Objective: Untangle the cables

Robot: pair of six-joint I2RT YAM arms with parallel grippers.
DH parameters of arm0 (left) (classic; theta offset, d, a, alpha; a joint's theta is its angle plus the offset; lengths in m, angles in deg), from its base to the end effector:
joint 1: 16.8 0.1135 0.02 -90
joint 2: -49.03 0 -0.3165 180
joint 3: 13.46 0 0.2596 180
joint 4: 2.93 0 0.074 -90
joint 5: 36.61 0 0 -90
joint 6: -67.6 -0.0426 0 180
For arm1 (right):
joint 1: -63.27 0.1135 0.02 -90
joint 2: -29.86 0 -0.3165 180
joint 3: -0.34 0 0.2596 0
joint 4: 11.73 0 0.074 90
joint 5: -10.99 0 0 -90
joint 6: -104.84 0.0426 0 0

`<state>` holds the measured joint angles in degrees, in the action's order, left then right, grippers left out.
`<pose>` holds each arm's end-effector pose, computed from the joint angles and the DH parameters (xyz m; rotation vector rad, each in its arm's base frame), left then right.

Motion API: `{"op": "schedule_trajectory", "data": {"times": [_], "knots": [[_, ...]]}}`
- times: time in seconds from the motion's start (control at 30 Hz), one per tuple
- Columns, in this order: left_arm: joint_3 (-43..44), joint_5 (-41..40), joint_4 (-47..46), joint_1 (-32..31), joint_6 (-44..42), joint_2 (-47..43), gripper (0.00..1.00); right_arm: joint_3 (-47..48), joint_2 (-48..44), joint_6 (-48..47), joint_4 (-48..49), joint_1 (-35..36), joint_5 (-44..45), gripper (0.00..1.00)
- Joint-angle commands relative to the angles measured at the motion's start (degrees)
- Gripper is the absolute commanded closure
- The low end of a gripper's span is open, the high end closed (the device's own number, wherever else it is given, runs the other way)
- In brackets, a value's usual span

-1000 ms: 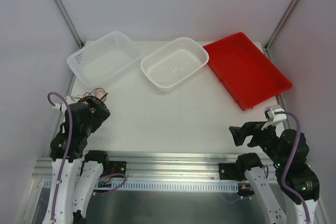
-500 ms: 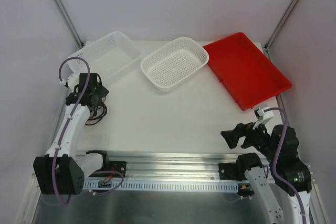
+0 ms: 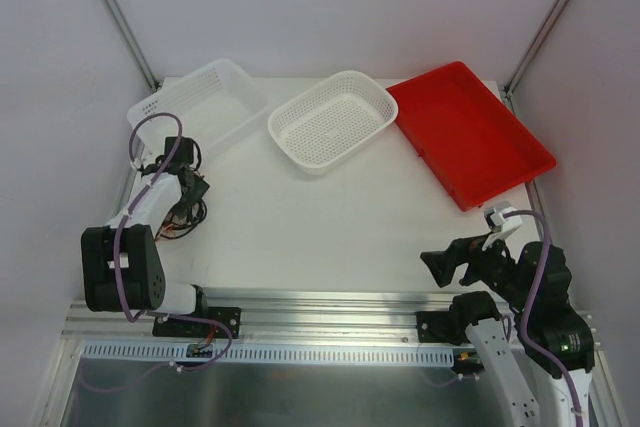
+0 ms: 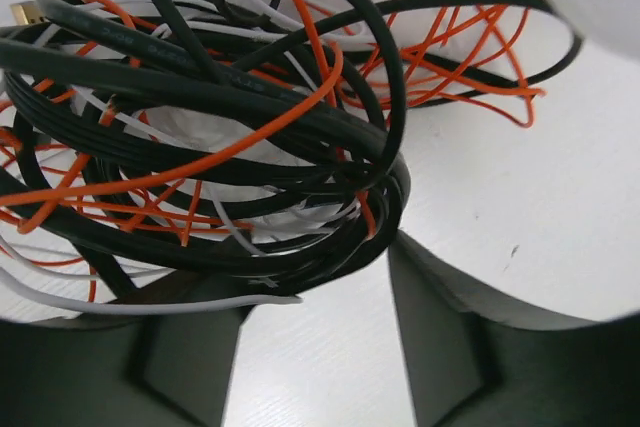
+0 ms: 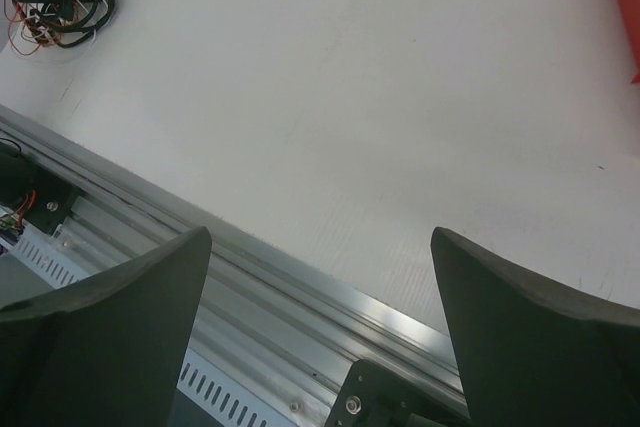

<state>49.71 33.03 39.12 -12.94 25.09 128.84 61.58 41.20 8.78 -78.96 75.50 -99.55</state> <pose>0.2703 0.0331 0.2533 -1.1982 2.2018 0.1566 -0.0172 0.0116 0.3404 -0.5395 1.7942 0.4095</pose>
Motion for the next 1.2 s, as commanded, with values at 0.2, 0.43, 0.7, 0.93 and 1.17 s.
{"op": "schedule_trajectory", "data": {"times": [0.2,0.43,0.7,0.93,1.17], "knots": [[-6.0,12.8,-1.4,-1.9,-2.3,-1.2,0.93,0.6,-1.0,0.2,1.3,-0.1,-3.8,0.03],[-5.5,19.5,-2.0,-18.9,-4.7,-4.7,1.0,0.7,-0.2,1.6,1.0,-0.2,-5.5,0.03],[5.0,23.7,-2.1,-40.9,-10.9,-0.3,1.0,-0.4,2.9,4.4,2.6,-0.2,-8.5,0.03],[13.9,26.3,-1.1,-56.1,-23.2,7.9,0.89,-2.1,4.8,7.5,2.8,-0.2,-7.2,0.03],[10.5,23.5,-0.4,-60.5,-19.6,2.8,0.43,-6.4,7.2,8.6,5.1,-0.1,-10.1,0.03]]}}
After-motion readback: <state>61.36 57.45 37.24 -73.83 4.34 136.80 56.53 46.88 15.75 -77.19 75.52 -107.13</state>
